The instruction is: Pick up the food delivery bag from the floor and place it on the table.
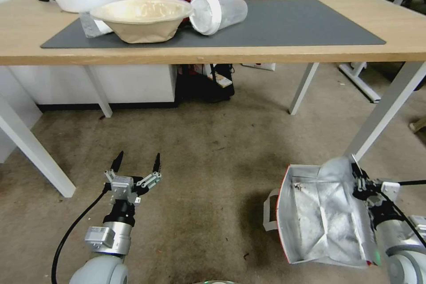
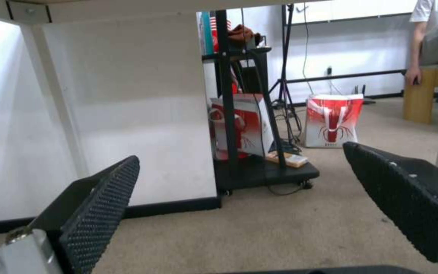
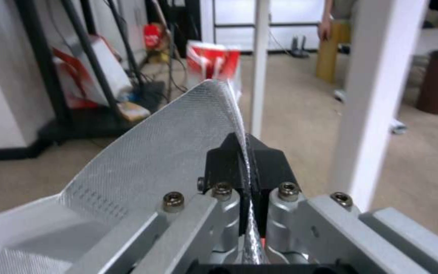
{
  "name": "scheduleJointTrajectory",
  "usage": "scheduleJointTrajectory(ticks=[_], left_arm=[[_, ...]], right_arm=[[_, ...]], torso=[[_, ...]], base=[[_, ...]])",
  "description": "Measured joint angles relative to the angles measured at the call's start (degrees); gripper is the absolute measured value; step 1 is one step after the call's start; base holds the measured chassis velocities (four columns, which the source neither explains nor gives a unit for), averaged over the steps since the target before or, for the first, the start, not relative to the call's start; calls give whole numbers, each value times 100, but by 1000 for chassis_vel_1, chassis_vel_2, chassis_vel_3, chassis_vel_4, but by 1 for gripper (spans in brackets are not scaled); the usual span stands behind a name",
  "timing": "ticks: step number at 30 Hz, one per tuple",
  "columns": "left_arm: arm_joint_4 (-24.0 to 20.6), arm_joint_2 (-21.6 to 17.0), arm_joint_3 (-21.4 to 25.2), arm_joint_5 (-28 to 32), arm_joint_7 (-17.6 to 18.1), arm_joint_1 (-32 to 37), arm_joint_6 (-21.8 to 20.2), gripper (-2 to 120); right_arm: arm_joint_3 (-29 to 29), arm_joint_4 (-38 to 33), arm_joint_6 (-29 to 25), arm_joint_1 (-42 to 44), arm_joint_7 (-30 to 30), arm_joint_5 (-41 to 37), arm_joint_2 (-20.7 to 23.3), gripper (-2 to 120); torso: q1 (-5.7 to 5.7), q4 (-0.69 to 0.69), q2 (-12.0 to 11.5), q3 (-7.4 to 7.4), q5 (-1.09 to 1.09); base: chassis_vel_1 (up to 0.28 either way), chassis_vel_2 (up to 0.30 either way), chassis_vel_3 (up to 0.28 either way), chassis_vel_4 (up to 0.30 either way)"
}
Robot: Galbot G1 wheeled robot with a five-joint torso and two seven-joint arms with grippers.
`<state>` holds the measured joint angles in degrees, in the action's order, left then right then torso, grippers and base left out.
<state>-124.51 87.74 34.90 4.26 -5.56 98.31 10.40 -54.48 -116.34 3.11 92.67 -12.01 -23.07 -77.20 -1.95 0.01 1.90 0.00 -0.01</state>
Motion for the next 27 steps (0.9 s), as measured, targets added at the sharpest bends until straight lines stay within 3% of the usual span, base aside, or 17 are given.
scheduleJointTrajectory(ticks=[18, 27], left_arm=[[21, -33, 32, -1, 21, -63, -37, 100], [-66, -39, 42, 37, 8, -67, -58, 100]], right_arm=[[148, -668, -295, 64, -580, -423, 178, 0], [240, -666, -793, 11, -1411, -978, 418, 0]], torso=[[0, 0, 0, 0, 1], [0, 0, 0, 0, 1]], base=[[0, 0, 0, 0], [0, 0, 0, 0]])
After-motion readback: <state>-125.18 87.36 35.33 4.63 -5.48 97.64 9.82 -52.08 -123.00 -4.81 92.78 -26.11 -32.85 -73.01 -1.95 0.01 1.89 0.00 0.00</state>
